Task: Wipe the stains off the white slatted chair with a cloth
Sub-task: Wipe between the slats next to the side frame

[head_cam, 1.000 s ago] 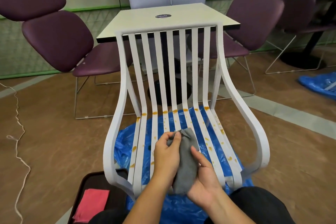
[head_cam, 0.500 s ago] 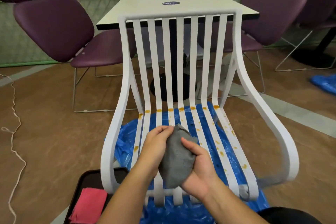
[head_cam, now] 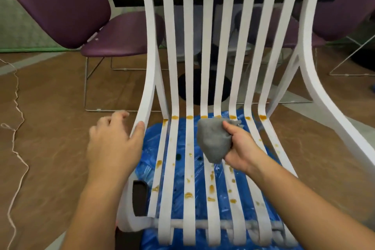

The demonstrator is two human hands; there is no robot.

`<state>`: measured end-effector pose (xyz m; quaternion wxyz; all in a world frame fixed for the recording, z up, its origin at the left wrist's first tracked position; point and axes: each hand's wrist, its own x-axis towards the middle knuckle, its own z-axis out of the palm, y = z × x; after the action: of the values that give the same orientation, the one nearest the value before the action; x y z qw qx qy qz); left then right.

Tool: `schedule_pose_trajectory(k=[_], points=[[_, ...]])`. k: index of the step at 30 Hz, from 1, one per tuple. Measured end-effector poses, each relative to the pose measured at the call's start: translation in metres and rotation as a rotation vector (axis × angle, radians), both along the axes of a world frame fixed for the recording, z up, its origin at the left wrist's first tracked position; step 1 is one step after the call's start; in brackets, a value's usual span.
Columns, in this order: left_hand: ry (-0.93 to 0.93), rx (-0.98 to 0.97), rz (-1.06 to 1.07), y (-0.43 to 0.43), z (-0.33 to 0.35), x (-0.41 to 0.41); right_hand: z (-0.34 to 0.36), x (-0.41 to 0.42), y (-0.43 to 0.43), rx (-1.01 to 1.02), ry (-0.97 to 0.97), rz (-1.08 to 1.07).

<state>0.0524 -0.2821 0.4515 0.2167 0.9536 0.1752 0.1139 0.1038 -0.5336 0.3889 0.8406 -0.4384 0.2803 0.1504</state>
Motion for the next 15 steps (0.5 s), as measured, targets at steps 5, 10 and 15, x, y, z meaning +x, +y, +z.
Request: schedule_pose_trajectory(k=[5,10,15], points=[[0.176,-0.529,0.014,0.000,-0.018,0.008,-0.018,0.042,0.022,-0.215,-0.027,0.032],[0.129,-0.502,-0.042,0.008,-0.025,0.010,-0.029,0.087,0.051,-0.361,-0.092,0.090],[0.125,-0.550,-0.039,0.012,-0.032,0.012,-0.034,0.134,0.088,-0.866,-0.359,0.197]])
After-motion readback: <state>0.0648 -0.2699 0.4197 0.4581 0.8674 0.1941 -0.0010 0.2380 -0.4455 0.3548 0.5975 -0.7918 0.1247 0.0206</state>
